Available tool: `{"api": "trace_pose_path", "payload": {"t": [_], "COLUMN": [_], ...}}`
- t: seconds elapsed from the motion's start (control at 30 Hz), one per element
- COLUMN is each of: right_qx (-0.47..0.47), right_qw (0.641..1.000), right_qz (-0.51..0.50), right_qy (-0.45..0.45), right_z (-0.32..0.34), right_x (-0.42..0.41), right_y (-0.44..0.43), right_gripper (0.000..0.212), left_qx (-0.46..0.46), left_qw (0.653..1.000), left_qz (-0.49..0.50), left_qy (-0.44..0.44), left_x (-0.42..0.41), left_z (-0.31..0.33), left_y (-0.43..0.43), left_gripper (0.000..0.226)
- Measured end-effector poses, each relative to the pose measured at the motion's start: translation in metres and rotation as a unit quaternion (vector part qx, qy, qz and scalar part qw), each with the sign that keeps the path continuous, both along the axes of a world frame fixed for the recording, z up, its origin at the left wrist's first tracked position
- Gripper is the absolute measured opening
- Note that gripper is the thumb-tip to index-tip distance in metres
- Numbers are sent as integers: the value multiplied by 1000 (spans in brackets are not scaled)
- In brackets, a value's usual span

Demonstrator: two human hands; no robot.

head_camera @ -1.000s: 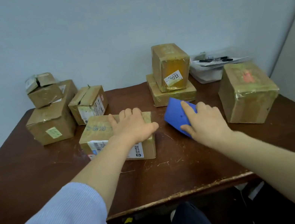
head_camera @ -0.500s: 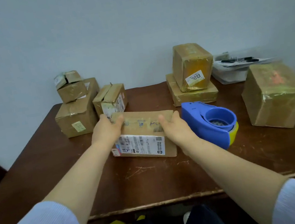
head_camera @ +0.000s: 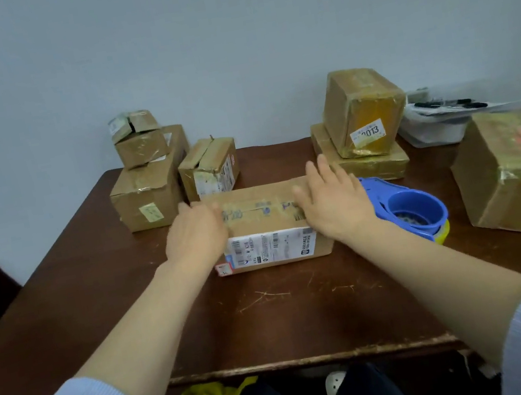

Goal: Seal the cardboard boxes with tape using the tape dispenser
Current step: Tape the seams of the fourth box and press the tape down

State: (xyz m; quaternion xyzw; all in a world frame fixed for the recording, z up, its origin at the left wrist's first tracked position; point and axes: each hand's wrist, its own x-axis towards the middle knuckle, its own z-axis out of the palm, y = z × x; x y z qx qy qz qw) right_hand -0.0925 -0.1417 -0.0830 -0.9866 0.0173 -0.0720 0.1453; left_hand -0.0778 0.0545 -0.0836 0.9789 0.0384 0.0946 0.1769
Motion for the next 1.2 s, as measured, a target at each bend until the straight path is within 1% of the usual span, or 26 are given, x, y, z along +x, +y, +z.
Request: {"api": "trace_pose_path", "payload": {"t": [0.03,0.07,0.1,0.13,0.17,0.23,0.33,0.37,0.43,0.47,0.5,0.53,0.57,0.6,0.63,0.67,0.7,0.73,0.77,0.8,0.87,0.93,1.0,1.1,1.13,1.2], "right_qx": [-37,-52,-63,-80,-97,-101,-91,-90,-72,-48,-3,59,128,177,194,193,191,192,192,183,133,105,94,81,82,91], "right_qw": [998,992,984,978,973,969,970,973,982,984,988,990,987,981,978,979,980,980,979,977,981,984,987,989,987,986], "right_qz": [51,111,163,192,208,224,225,211,164,142,120,90,55,24,-2,-20,-33,-48,-69,-92,-128,-138,-128,-126,-134,-136], "right_qy": [-31,-41,-32,-15,-6,15,33,12,-67,-95,-102,-93,-81,-78,-76,-66,-44,-10,27,54,60,44,28,-13,-27,-21], "right_z": [4,4,0,-3,-5,-2,-1,-5,-14,-18,-20,-19,-16,-10,-4,-1,3,6,7,8,8,6,2,-4,-5,-3], "right_x": [-6,-11,-14,-16,-14,-8,-4,-6,-14,-19,-22,-25,-24,-22,-18,-12,-6,0,7,12,19,22,24,25,26,26], "right_y": [6,13,20,25,27,20,8,5,4,4,4,5,5,6,9,12,17,22,27,31,36,36,31,20,17,16], "right_gripper": [55,54,52,52,52,53,58,60,73,81,81,74,64,55,48,44,48,59,73,85,97,94,74,23,17,18], "left_qx": [45,77,107,119,121,118,117,102,87,93,100,95,70,31,-20,-79,-140,-192,-226,-247,-264,-249,-234,-230,-230,-231], "left_qw": [998,990,975,962,957,957,961,965,969,971,972,974,977,982,988,993,989,979,968,962,959,965,969,970,969,968], "left_qz": [-37,-96,-171,-230,-258,-263,-251,-243,-229,-221,-211,-196,-173,-145,-111,-73,-40,-15,6,24,54,71,78,82,86,98], "left_qy": [-28,-70,-94,-88,-59,-13,-10,-6,-4,-15,-38,-69,-102,-114,-101,-57,11,71,107,116,84,40,16,-1,-12,-27], "left_x": [-5,-10,-15,-18,-18,-12,-8,-11,-15,-17,-20,-23,-26,-25,-21,-14,-7,-1,3,8,12,14,15,13,12,9], "left_z": [2,3,0,-3,-7,-10,-11,-10,-8,-7,-5,-2,3,7,10,10,10,9,8,5,-1,-7,-11,-13,-12,-8], "left_y": [-3,-7,-11,-14,-15,-8,4,6,5,3,1,0,-2,-3,-6,-8,-12,-16,-20,-22,-22,-20,-18,-17,-16,-14], "left_gripper": [51,54,54,53,52,52,52,52,51,50,47,43,37,33,37,54,77,96,108,111,101,82,62,44,38,28]}}
